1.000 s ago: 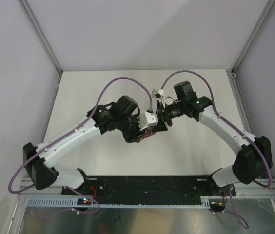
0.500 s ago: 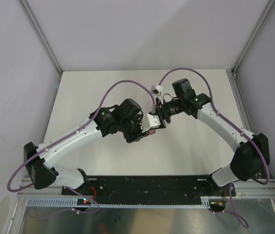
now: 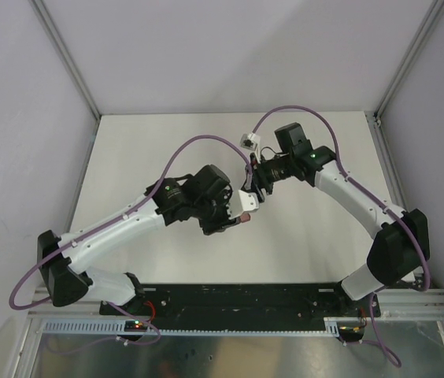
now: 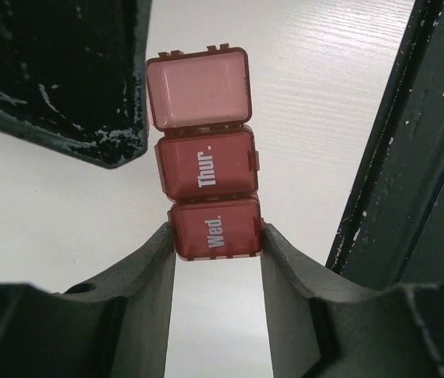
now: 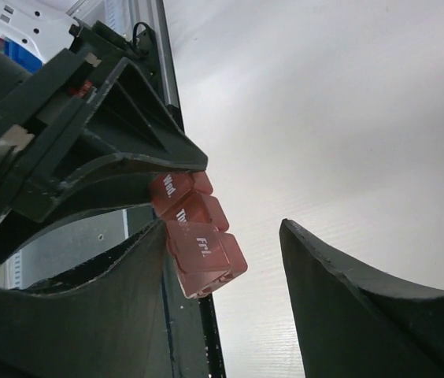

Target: Sort the pills into containers

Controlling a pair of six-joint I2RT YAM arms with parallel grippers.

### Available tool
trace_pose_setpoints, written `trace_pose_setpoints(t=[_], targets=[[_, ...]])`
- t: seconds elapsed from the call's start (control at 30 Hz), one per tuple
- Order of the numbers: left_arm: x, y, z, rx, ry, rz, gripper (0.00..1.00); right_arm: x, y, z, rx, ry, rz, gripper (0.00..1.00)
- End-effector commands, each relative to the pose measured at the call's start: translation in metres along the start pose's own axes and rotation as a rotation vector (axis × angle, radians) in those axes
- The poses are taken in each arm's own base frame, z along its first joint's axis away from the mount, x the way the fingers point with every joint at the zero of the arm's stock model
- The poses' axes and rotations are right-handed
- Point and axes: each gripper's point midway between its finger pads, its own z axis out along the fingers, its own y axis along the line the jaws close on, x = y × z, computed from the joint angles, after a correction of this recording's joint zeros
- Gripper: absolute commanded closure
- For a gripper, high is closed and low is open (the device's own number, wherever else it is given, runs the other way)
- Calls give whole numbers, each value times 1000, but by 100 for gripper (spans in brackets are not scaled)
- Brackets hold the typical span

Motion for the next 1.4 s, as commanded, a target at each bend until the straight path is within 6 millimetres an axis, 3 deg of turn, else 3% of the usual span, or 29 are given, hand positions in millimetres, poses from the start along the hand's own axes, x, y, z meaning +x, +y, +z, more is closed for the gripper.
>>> trace_pose_setpoints(t=[0.0, 0.57, 0.93, 1.13, 1.37], targets=[[-11, -2, -12, -15, -67, 48, 100, -7, -10, 2, 38, 3, 5, 35], [-3, -5, -12, -28, -61, 80, 100, 3, -38, 8, 92, 39, 50, 37], [17, 11, 11, -99, -26, 40, 100, -23, -31, -22, 147, -16, -5, 30], [38, 40, 27, -152, -19, -55, 100, -22, -53, -35, 289, -28, -5, 26], [62, 66, 58, -176, -14, -119, 100, -18, -99, -49, 531, -44, 6, 24]])
